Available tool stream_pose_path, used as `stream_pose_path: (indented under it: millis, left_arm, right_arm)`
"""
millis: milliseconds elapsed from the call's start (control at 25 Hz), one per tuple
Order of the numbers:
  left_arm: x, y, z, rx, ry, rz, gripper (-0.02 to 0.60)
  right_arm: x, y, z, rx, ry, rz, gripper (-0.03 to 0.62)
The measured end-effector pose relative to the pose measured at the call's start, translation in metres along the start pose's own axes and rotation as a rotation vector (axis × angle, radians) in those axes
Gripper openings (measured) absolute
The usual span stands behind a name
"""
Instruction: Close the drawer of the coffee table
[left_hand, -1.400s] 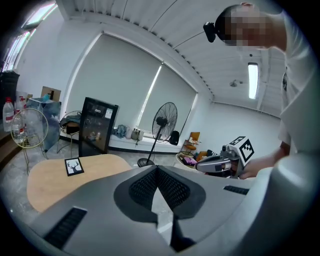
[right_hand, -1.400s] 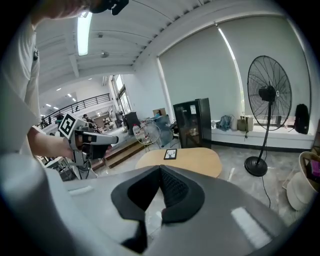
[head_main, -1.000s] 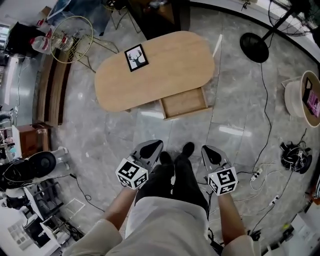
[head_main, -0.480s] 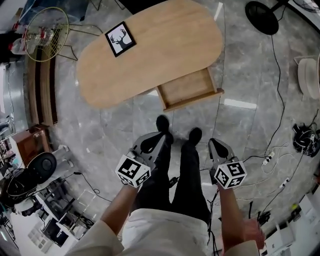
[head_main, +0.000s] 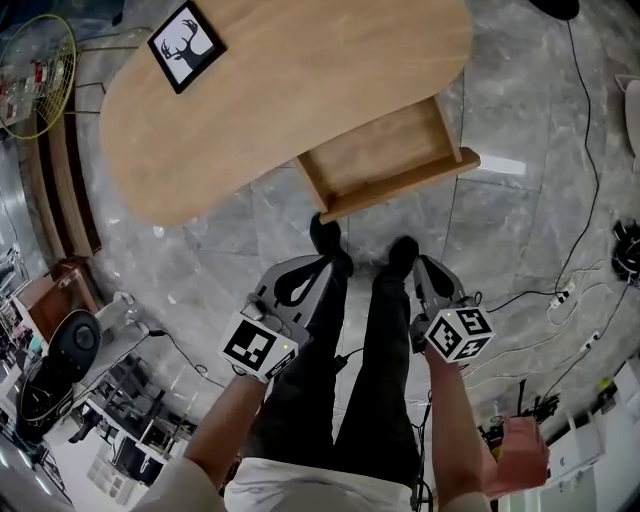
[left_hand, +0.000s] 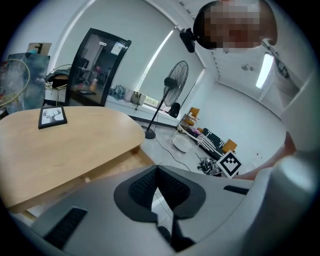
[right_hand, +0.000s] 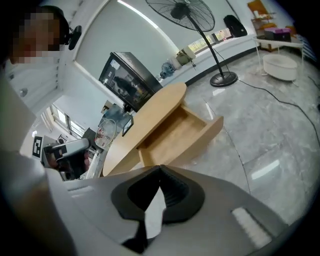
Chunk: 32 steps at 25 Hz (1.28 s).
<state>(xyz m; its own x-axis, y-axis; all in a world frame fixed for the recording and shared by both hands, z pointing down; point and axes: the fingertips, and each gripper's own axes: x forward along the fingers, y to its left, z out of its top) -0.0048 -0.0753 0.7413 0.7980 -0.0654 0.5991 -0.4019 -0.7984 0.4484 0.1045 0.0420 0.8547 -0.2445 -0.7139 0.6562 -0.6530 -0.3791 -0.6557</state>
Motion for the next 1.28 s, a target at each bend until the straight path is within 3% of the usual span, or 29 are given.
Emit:
stream_pose_path:
  millis: [200, 360, 880, 1280]
  left_arm:
    - [0.034, 0.015, -0.044, 0.002, 0.057, -0.015, 0.006]
    - [0.053, 0.026, -0.068, 0.009, 0.052, -0.033, 0.006]
    - [0.083, 0.050, -0.082, -0.005, 0.060, -0.045, 0.006]
    - [0.089, 0.057, -0.089, -0.021, 0.064, -0.064, 0.006]
  right_arm:
    - [0.053, -0.029, -0.032, 0.083, -0.016, 0.044, 0.011]
    - [0.082, -0.045, -0.044, 0.169, -0.055, 0.068, 0.011]
    - [0.136, -0.048, -0.032, 0.378, -0.142, 0.176, 0.090]
    - [0.149, -0.037, -0.017, 0.416, -0.145, 0.256, 0.156]
